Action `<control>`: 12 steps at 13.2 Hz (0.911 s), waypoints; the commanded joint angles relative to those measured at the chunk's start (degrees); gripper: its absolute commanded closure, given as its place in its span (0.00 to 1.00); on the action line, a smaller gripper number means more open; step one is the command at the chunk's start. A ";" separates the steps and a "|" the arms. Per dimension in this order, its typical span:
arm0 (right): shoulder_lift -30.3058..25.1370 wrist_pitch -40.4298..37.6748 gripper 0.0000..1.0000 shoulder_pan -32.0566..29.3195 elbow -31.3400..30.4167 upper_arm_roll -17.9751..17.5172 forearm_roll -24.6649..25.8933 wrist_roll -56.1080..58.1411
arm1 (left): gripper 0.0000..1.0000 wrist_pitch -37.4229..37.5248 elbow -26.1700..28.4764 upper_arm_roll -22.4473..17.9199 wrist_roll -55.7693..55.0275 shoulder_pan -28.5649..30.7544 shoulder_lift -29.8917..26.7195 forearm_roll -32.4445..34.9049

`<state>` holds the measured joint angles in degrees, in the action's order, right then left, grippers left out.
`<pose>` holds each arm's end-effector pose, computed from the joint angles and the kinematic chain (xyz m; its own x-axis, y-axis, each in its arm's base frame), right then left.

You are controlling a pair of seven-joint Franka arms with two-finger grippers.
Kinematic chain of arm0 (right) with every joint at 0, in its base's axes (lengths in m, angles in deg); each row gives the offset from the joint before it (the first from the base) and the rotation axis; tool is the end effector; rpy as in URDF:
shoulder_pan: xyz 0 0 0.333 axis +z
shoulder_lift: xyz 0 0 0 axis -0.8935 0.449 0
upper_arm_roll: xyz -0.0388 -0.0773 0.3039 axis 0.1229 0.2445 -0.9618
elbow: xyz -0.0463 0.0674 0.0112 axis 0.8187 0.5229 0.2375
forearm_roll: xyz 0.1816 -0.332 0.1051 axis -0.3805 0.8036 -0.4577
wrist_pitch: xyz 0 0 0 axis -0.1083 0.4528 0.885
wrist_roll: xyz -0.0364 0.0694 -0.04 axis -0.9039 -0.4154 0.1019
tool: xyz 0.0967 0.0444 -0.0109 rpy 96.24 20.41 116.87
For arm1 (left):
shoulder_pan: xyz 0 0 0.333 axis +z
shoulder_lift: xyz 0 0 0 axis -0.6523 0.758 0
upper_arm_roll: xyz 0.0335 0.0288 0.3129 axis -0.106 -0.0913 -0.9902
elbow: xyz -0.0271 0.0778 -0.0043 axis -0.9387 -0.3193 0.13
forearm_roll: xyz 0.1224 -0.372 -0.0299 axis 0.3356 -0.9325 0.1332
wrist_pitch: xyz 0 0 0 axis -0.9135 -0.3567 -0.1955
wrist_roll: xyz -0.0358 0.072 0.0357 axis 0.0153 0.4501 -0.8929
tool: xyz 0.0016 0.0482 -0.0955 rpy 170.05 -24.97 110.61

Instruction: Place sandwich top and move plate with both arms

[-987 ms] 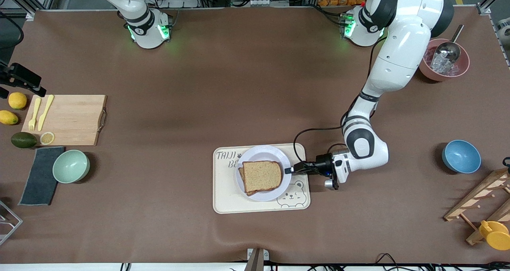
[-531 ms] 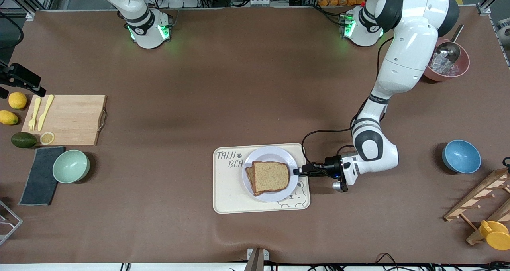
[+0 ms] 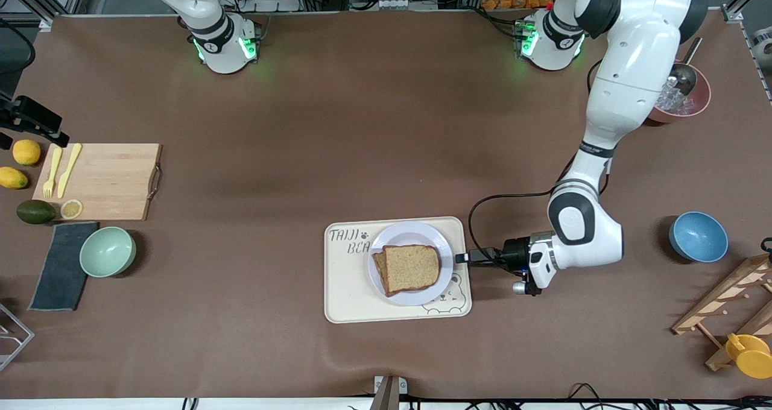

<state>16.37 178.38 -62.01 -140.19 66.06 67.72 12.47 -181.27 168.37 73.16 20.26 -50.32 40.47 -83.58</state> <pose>0.5571 -0.0415 0.6507 0.9976 0.0224 0.0655 0.0235 -0.9996 -0.0149 0.6927 -0.2051 0.1902 0.9972 0.0404 -0.0626 0.0744 -0.5822 0.8096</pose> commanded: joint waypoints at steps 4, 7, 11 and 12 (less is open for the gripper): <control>-0.05 0.40 0.00 -0.43 -0.23 -0.31 0.15 -0.98 | 0.00 7.13 1.54 -0.41 -18.48 2.57 -12.19 18.93; -0.05 0.40 0.00 -0.35 -0.23 -0.31 0.15 -0.98 | 0.00 11.96 1.36 -0.41 -25.97 3.46 -19.14 34.47; -0.05 0.31 0.00 -0.35 -0.23 -0.31 0.15 -0.98 | 0.00 21.37 1.36 -0.49 -26.43 5.65 -25.47 44.17; -0.05 0.31 0.00 -0.35 -0.23 -0.31 0.15 -0.98 | 0.00 22.69 1.36 -0.67 -26.52 5.92 -27.14 48.02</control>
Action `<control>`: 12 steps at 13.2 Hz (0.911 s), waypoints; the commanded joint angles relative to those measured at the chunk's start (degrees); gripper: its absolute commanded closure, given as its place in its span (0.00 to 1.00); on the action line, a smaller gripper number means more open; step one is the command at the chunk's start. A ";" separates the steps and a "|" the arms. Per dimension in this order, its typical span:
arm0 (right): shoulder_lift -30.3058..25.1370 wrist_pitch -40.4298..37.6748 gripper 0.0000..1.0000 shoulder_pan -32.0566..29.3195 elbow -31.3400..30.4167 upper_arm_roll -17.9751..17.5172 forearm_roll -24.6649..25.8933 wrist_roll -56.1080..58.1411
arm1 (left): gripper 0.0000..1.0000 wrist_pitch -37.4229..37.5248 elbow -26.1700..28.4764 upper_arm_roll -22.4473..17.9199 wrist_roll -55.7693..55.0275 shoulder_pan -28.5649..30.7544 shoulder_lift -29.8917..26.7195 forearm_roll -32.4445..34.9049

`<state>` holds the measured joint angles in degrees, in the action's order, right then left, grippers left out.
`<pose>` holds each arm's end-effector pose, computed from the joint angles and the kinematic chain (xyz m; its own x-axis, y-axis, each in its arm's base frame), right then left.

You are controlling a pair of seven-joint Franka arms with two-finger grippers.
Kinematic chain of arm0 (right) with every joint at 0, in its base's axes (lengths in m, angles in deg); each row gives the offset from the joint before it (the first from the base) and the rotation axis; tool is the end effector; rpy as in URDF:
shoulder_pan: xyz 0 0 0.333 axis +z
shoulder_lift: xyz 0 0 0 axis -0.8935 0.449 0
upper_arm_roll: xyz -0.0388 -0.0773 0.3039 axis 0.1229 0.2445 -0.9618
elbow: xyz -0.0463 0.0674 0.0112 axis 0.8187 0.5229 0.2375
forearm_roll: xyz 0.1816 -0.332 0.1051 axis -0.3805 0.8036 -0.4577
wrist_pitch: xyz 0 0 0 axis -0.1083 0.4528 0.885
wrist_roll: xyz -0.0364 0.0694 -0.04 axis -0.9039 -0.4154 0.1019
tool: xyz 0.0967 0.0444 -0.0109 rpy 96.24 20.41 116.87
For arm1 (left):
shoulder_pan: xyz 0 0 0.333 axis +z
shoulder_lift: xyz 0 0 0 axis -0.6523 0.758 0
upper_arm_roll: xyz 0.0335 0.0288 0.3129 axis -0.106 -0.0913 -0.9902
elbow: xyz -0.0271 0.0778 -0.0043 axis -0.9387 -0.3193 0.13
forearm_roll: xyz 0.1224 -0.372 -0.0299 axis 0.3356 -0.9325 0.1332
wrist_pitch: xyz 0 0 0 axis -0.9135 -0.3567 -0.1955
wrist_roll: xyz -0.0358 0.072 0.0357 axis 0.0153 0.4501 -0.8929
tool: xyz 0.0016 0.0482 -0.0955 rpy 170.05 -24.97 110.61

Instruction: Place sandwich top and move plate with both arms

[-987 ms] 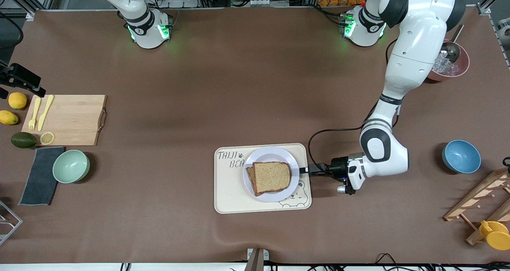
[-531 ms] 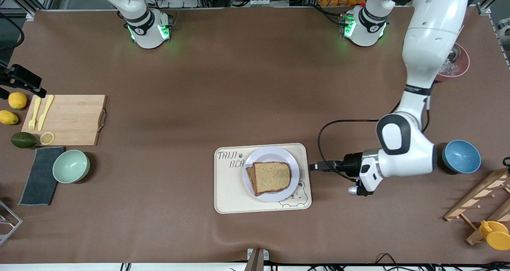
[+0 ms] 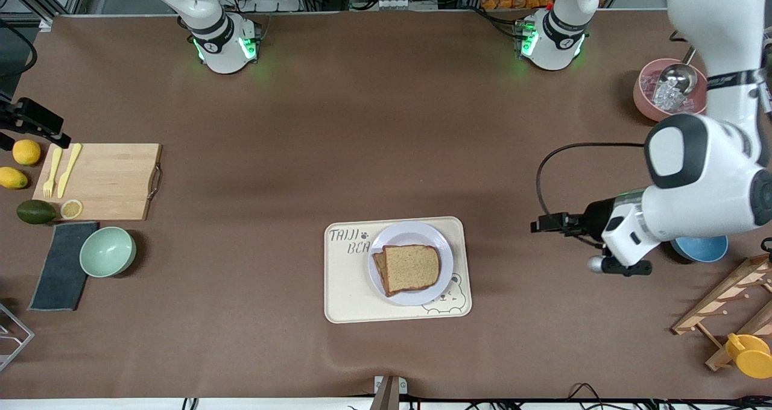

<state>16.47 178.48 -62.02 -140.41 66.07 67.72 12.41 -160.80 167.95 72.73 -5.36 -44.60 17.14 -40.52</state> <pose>0.5578 -0.0417 0.6481 0.9979 0.0210 0.0617 0.0220 -0.9996 -0.0152 0.6700 -0.1211 0.4380 0.9932 -0.0580 -0.1005 -0.0154 -0.9244 0.3812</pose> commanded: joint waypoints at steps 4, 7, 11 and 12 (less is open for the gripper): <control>-0.42 0.13 0.00 -0.33 -0.10 -0.32 0.58 -0.84 | 0.00 6.96 1.43 -0.42 -3.35 1.07 -10.93 18.33; -0.50 0.04 0.00 -0.33 -0.01 -0.32 0.76 -0.84 | 0.00 9.61 1.17 -0.51 -2.74 1.34 -14.10 25.37; -0.50 0.04 0.00 -0.25 -0.01 -0.32 0.94 -0.84 | 0.00 9.96 1.08 -0.24 -2.30 3.89 -16.38 25.74; -0.50 0.04 0.00 -0.33 -0.01 -0.32 0.94 -0.84 | 0.00 9.96 1.86 -0.33 -3.08 3.80 -18.83 25.74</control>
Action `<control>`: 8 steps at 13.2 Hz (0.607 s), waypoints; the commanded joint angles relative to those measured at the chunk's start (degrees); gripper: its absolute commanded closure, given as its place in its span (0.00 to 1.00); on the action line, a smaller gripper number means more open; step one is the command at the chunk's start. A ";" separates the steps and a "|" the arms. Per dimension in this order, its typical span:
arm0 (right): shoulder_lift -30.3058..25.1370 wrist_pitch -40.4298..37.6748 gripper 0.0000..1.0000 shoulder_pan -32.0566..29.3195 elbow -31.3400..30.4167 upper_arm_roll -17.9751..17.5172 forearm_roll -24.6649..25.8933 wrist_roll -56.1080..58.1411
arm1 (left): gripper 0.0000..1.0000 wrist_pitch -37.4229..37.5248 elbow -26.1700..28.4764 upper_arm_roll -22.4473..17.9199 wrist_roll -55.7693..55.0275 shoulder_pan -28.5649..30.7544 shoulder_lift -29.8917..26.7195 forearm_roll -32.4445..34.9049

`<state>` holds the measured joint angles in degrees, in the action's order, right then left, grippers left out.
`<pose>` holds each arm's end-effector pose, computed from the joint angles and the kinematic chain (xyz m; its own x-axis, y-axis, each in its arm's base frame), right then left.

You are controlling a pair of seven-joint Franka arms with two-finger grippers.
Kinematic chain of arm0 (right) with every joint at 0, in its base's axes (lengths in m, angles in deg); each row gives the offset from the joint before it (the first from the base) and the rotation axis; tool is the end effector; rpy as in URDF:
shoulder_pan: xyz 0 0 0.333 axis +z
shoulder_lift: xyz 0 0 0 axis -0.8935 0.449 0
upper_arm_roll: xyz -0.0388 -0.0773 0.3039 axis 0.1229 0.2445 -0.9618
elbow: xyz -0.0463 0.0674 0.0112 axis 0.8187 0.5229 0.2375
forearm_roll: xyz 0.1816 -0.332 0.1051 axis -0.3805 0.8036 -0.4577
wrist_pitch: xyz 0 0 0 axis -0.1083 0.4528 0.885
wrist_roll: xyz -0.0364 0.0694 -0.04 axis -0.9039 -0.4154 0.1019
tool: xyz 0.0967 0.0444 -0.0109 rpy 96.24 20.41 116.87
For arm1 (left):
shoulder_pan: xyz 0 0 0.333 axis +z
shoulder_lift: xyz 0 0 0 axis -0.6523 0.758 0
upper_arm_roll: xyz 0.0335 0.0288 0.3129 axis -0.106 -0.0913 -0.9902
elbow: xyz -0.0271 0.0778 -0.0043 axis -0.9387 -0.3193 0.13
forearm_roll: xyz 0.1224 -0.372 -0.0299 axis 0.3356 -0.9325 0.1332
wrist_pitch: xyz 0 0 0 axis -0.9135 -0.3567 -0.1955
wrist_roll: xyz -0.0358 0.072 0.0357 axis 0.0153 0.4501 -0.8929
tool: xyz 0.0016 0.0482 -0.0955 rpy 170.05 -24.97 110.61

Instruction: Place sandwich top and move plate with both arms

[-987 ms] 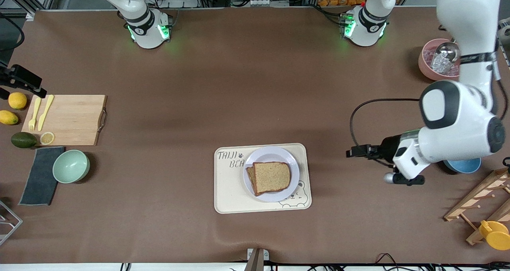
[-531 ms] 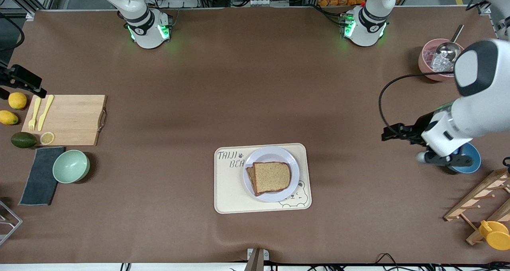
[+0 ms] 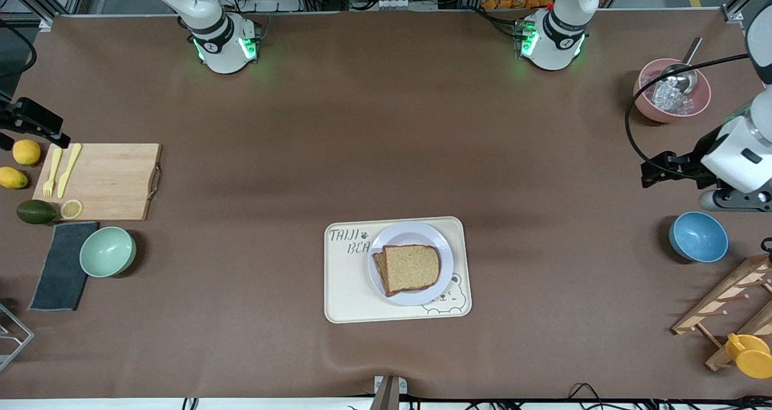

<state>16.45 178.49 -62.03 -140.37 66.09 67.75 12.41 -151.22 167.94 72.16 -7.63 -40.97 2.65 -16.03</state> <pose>0.5577 -0.0421 0.6486 0.9978 0.0205 0.0628 0.0214 -0.9997 -0.0146 0.6150 -0.0355 0.5816 0.9994 -0.0349 0.0037 -0.0347 -0.9987 -0.0375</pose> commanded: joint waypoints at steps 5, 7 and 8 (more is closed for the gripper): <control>-0.48 0.12 0.00 -0.32 -0.05 -0.34 1.00 -0.84 | 0.00 1.88 6.80 0.42 -4.16 0.96 -10.33 0.90; -0.48 0.03 0.00 -0.32 -0.05 -0.34 1.00 -0.84 | 0.00 1.01 9.43 0.77 -4.16 1.93 -12.79 0.90; -0.48 0.11 0.00 -0.32 -0.05 -0.34 1.00 -0.84 | 0.00 -0.05 10.84 0.77 -4.16 2.02 -13.84 0.90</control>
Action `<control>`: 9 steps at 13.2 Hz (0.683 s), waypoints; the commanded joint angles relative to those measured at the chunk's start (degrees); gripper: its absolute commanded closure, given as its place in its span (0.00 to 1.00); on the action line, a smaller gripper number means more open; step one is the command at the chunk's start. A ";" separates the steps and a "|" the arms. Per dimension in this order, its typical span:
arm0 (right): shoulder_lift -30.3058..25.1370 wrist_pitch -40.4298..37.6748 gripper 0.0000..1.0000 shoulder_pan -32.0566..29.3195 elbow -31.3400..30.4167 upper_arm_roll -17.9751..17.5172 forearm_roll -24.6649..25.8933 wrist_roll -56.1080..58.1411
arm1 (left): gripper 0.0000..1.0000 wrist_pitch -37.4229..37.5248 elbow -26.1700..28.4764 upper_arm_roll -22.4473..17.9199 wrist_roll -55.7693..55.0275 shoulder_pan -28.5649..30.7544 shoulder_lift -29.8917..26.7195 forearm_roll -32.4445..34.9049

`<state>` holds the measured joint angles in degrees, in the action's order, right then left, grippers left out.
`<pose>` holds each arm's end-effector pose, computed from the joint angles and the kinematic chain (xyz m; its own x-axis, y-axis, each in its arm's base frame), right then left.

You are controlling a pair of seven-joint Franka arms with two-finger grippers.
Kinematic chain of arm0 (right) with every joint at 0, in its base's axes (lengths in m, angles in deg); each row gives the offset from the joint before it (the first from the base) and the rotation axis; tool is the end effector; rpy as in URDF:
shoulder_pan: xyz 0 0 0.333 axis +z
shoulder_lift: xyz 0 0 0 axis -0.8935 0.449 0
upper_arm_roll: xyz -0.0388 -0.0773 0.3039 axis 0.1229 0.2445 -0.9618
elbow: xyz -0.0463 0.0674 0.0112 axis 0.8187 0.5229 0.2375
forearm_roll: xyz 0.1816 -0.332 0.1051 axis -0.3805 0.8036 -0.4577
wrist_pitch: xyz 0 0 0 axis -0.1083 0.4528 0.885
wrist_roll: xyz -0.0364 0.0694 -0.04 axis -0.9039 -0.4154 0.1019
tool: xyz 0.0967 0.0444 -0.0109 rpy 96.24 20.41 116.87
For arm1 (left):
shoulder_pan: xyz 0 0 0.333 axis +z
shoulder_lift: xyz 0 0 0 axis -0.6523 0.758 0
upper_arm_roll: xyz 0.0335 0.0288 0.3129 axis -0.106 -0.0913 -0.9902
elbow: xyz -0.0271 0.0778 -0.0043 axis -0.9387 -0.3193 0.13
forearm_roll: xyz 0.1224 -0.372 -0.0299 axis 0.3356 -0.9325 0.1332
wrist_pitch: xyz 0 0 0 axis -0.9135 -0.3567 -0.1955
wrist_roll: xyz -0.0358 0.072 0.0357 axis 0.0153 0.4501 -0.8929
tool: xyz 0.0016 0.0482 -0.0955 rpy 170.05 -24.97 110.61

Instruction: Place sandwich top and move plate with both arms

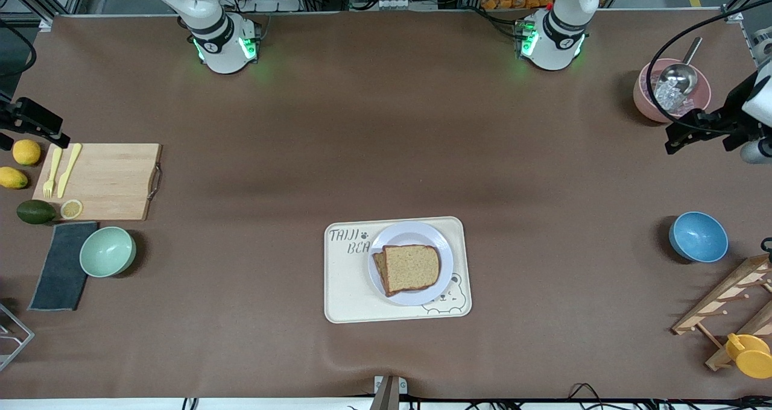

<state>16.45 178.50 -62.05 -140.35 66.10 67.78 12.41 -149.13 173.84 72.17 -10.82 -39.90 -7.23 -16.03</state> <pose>0.5576 -0.0424 0.6488 0.9978 0.0200 0.0633 0.0209 -0.9997 -0.0140 0.5612 -0.0246 0.6308 0.9984 0.0399 0.0393 0.0417 -0.9981 -0.0458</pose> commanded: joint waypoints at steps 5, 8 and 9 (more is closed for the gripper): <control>-0.48 0.11 0.00 -0.31 -0.06 -0.35 0.96 -0.83 | 0.00 -1.18 1.89 0.49 -0.01 1.04 -2.31 0.54; -0.39 0.11 0.00 -0.31 -0.06 -0.35 0.96 -0.83 | 0.00 0.05 1.26 0.49 0.08 1.04 -1.78 0.46; -0.39 0.11 0.00 -0.31 -0.06 -0.35 0.96 -0.83 | 0.00 0.05 1.17 0.49 0.08 0.95 -1.60 0.46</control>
<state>16.45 178.50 -62.05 -140.35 66.11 67.79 12.41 -150.09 176.43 72.18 -10.83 -39.38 -9.55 -16.03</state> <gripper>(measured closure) 0.000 0.000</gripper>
